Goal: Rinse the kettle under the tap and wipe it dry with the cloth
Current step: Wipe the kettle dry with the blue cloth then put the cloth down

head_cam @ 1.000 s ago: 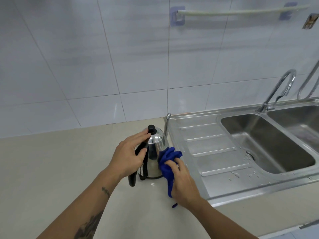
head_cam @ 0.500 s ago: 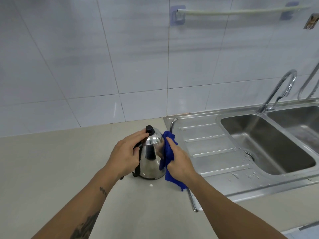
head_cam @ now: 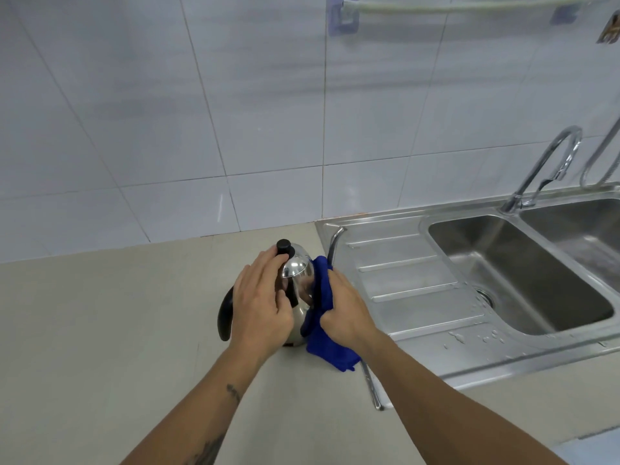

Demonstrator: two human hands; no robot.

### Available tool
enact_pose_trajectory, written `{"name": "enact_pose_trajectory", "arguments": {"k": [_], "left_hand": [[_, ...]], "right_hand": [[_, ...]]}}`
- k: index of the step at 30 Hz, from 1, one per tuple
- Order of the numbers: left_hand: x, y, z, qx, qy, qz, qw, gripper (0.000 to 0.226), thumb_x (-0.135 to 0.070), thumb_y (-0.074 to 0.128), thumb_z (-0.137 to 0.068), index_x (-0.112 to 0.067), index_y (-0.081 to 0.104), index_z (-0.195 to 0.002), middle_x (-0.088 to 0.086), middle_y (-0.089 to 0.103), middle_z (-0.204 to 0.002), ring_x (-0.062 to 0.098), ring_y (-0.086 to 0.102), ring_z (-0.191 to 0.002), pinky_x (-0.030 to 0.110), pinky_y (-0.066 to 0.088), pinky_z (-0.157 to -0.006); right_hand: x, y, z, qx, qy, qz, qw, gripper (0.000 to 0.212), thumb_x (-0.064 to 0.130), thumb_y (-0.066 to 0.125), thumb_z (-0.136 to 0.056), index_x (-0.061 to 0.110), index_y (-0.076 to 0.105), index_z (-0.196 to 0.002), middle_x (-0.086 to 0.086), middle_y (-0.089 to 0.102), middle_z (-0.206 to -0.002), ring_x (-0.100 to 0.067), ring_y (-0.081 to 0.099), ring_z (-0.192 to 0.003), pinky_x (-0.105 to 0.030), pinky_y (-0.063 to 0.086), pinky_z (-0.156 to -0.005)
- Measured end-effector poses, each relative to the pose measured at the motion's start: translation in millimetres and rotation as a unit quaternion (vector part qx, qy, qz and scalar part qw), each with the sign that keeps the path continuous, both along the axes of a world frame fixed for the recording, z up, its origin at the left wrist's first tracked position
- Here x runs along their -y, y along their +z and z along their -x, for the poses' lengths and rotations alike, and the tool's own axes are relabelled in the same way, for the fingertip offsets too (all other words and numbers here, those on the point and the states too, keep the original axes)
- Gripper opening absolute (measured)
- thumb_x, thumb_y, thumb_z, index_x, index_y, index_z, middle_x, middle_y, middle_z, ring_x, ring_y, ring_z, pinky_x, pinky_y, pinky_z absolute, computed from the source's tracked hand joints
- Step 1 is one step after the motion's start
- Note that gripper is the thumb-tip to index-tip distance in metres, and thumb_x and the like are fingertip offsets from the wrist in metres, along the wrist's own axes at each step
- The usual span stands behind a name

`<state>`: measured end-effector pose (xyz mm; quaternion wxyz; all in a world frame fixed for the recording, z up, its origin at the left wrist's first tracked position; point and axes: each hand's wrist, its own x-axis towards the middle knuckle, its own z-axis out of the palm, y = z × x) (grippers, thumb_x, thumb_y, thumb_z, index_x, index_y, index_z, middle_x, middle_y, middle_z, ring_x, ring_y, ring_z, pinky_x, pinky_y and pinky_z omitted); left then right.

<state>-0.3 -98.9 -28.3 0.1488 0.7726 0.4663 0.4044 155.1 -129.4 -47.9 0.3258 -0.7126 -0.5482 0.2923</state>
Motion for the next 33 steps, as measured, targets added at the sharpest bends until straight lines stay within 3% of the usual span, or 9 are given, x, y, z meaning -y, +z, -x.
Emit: {"name": "enact_pose_trajectory", "arguments": {"k": [3,8,13,17,20,22,26,31,33], "left_hand": [[-5,1,6,0.034,-0.011,0.018,0.999,0.055,-0.004,0.049,-0.076,-0.023,0.057,-0.127,-0.015,0.050,-0.140,0.006,0.045,-0.125,0.040,0.033,-0.112],[-10,0,9,0.081,-0.013,0.030,0.996,0.040,-0.014,0.058,-0.079,-0.025,0.064,-0.118,-0.020,0.055,-0.132,-0.006,0.046,-0.116,0.038,0.039,-0.108],[-19,1,12,0.086,-0.034,0.048,0.995,0.034,-0.017,0.067,-0.083,-0.031,0.065,-0.114,-0.020,0.060,-0.130,0.006,0.054,-0.122,0.044,0.045,-0.104],[-23,8,13,0.090,-0.033,0.071,0.993,0.036,-0.016,0.076,-0.080,-0.035,0.065,-0.108,-0.026,0.059,-0.125,0.007,0.055,-0.119,0.043,0.046,-0.103],[-25,14,14,0.083,-0.039,0.081,0.992,0.040,-0.020,0.081,-0.075,-0.040,0.062,-0.104,-0.034,0.056,-0.118,0.005,0.055,-0.115,0.041,0.047,-0.101],[-27,16,15,0.073,-0.044,0.083,0.993,0.043,-0.022,0.084,-0.071,-0.041,0.061,-0.102,-0.034,0.056,-0.117,0.005,0.055,-0.112,0.040,0.047,-0.100],[-34,21,11,0.085,-0.050,0.105,0.990,0.038,-0.019,0.085,-0.070,-0.034,0.065,-0.098,-0.030,0.060,-0.114,0.004,0.057,-0.106,0.037,0.049,-0.095],[-42,28,13,0.043,-0.095,0.112,0.988,0.036,-0.011,0.078,-0.077,-0.031,0.063,-0.103,-0.035,0.054,-0.113,-0.009,0.052,-0.109,0.041,0.030,-0.117],[-38,27,14,0.017,-0.052,0.110,0.992,0.040,-0.011,0.073,-0.082,-0.035,0.060,-0.112,-0.031,0.044,-0.118,0.002,0.044,-0.122,0.037,0.028,-0.115]], "right_hand": [[9,-7,17,-0.022,-0.048,-0.029,0.998,0.064,-0.005,0.056,-0.067,0.019,0.048,-0.126,0.005,0.056,-0.116,-0.020,0.057,-0.104,-0.036,0.055,-0.083],[6,-7,29,-0.022,-0.059,-0.083,0.995,0.080,0.008,0.045,-0.063,0.019,0.039,-0.142,-0.002,0.054,-0.134,-0.025,0.053,-0.119,-0.044,0.053,-0.096],[13,-21,31,-0.020,-0.070,-0.064,0.995,0.091,-0.002,0.062,-0.072,0.022,0.027,-0.152,0.015,0.042,-0.140,-0.008,0.044,-0.122,-0.026,0.044,-0.102],[18,-21,27,-0.028,-0.121,-0.071,0.990,0.063,-0.004,0.059,-0.081,0.025,0.050,-0.136,0.006,0.059,-0.119,-0.014,0.060,-0.105,-0.034,0.055,-0.090],[32,-18,14,-0.119,-0.129,-0.018,0.984,0.051,-0.008,0.054,-0.083,0.040,0.060,-0.099,0.004,0.068,-0.089,-0.015,0.066,-0.080,-0.033,0.057,-0.069],[44,-15,-2,-0.181,-0.178,0.009,0.967,0.043,-0.008,0.053,-0.083,0.033,0.062,-0.093,-0.004,0.069,-0.082,-0.018,0.065,-0.073,-0.032,0.053,-0.062],[39,-1,-27,-0.206,-0.258,-0.020,0.944,0.041,-0.011,0.053,-0.081,0.026,0.064,-0.096,-0.008,0.069,-0.083,-0.024,0.066,-0.077,-0.033,0.054,-0.063],[15,23,-29,-0.217,-0.164,-0.023,0.962,0.053,-0.013,0.050,-0.082,0.035,0.066,-0.095,-0.005,0.073,-0.089,-0.028,0.070,-0.087,-0.043,0.060,-0.079],[19,24,-33,-0.189,-0.132,0.002,0.973,0.050,-0.013,0.050,-0.083,0.032,0.068,-0.096,-0.007,0.072,-0.089,-0.029,0.069,-0.086,-0.043,0.059,-0.078]]}}
